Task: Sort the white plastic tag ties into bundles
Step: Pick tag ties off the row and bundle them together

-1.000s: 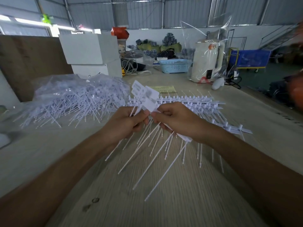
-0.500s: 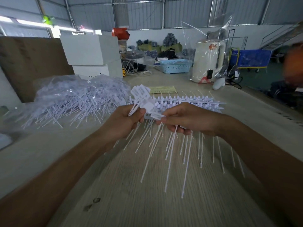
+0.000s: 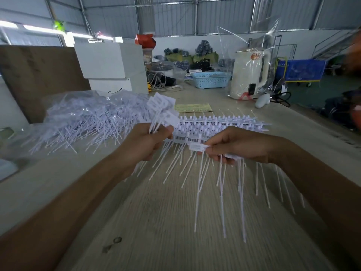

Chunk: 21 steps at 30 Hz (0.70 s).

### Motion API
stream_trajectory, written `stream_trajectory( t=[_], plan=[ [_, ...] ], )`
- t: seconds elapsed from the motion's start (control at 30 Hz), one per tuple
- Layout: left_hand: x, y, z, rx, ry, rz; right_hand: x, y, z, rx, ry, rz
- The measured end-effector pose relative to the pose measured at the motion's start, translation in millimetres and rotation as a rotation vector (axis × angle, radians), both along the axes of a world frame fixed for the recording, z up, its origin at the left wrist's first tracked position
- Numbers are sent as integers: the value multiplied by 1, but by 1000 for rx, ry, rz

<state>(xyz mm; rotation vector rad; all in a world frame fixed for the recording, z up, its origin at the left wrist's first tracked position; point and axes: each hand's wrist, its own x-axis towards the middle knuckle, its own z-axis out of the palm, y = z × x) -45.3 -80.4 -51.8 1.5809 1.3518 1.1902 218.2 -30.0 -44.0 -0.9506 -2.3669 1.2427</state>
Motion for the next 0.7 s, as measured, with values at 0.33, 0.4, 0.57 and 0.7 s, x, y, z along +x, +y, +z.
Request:
stream_trajectory(
  t=[0.33, 0.4, 0.57, 0.7],
  plan=[
    [19, -5, -4, 56, 94, 56, -45, -15, -9, 58, 317, -114],
    [17, -5, -4, 32, 66, 45, -44, -15, -10, 59, 330, -123],
    [17, -6, -2, 5, 68, 12, -46, -17, -12, 75, 328, -134],
    [18, -6, -5, -32, 86, -2, -47, -17, -11, 107, 347, -161]
  ],
)
